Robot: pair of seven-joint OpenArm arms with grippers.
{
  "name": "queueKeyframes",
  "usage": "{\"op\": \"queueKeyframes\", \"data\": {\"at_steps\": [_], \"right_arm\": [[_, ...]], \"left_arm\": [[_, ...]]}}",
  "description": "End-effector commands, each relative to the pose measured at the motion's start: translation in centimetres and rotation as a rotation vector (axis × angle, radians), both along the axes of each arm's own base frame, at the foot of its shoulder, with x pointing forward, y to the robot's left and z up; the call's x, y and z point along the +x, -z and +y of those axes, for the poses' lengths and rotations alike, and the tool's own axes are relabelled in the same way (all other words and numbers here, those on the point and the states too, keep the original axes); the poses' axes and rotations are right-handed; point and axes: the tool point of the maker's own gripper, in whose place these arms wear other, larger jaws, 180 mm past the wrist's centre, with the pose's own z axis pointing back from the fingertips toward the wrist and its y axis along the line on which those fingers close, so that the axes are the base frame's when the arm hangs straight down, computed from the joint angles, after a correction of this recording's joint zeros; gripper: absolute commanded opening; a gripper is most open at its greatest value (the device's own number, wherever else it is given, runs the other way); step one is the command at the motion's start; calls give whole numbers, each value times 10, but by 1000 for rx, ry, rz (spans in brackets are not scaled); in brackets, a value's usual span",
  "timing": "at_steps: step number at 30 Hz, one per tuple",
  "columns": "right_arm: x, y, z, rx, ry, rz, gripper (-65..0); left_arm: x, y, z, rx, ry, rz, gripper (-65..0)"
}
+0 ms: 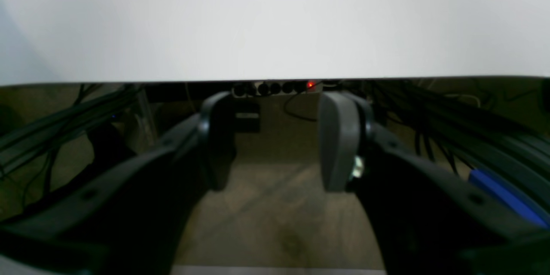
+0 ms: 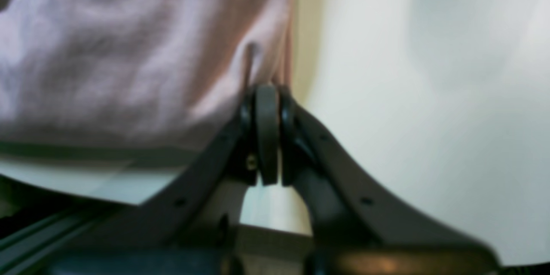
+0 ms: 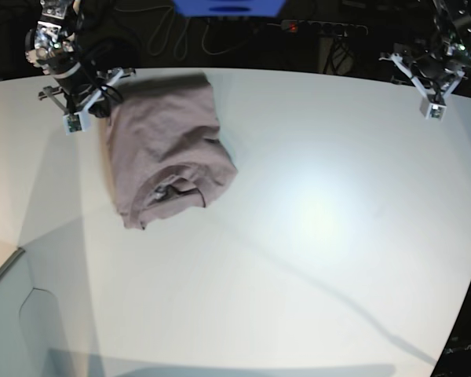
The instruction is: Layout the t-shirt on the table in an organized manner, then fold the t-shirt properly
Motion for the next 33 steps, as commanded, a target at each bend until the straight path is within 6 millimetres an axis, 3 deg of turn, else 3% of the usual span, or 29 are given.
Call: {"op": "queueKeyframes", "data": {"at_steps": [1, 8, 11, 14, 19, 24, 30, 33], "right_arm": [[6, -8, 1, 7, -8, -36, -650], [-3, -6, 5, 22, 5, -26, -650], [-11, -5, 4, 17, 5, -13, -650], [-15, -18, -1, -5, 27, -38, -650], [-23, -46, -22, -55, 140, -89, -650], [-66, -44, -39, -103, 173, -10, -650], [-135, -10, -32, 2, 238, 146, -650], [-168, 27, -18, 93, 288, 255, -650]], "left_arm": [[3, -6, 7, 18, 2, -19, -348], [2, -5, 8, 24, 3, -12, -348], [-12, 0, 5, 17, 5, 18, -348], [-25, 3, 4, 12, 3, 42, -357], [-45, 12, -7, -18, -14, 82, -510], [-81, 46, -30, -114, -62, 187, -650], [-103, 94, -66, -263, -121, 188, -650], [-102, 115, -78, -321, -137, 180, -650]]}}
